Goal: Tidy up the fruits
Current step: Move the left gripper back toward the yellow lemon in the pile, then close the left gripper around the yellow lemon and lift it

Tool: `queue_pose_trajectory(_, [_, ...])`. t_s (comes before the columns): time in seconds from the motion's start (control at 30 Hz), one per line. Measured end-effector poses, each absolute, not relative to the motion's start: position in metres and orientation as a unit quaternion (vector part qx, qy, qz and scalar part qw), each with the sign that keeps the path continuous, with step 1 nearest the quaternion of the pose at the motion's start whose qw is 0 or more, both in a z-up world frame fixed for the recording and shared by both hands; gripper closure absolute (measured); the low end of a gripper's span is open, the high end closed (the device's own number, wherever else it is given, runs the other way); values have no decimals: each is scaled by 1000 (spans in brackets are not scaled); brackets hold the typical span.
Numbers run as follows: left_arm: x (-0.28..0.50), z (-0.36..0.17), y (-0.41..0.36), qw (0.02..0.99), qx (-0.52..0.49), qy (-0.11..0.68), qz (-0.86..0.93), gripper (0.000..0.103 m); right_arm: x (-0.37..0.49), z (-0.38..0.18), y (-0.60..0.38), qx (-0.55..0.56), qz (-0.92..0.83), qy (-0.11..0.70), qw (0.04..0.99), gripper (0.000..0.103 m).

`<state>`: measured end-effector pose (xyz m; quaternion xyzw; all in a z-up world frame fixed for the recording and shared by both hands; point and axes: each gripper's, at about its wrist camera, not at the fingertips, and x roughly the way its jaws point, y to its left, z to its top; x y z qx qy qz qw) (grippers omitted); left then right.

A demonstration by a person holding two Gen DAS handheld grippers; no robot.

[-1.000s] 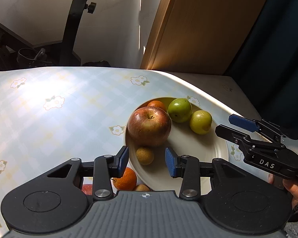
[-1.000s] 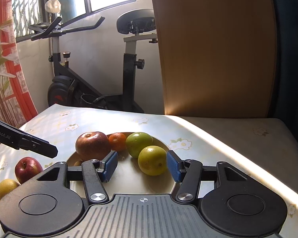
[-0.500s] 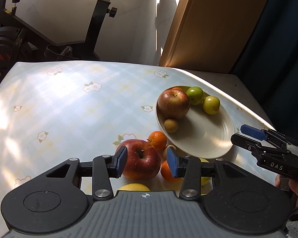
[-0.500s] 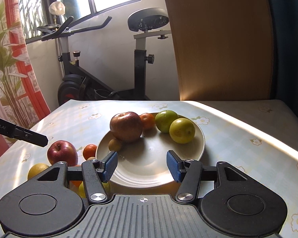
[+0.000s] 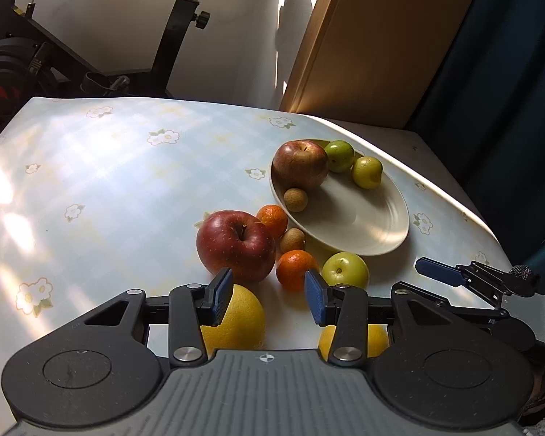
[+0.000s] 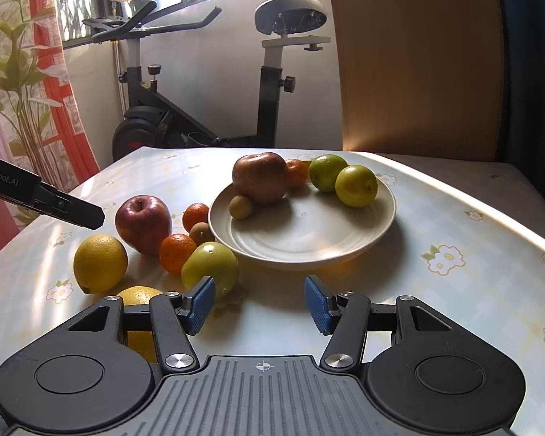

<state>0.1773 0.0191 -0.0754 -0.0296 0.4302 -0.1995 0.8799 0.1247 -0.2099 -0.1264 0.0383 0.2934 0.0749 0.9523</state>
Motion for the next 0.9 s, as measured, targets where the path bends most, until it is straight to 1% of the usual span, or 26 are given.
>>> queue_pose_trajectory(0.13, [167,-78,19,879,-40,428,-206,58,114,-136,-210,48,71,304,949,52])
queue_pose_trajectory(0.33, [161,-81,21,874,-77,429,-214,58,102,-147,-202,34,76,322,943,52])
queue_pose_trajectory(0.67, [153,-92,9,863,-78,444,-229,59,96,-154,-193,19,95,329,939,52])
queue_pose_trajectory(0.9, [153,-103,-3,849,-75,461,-246,59,95,-155,-180,-14,111,330,937,50])
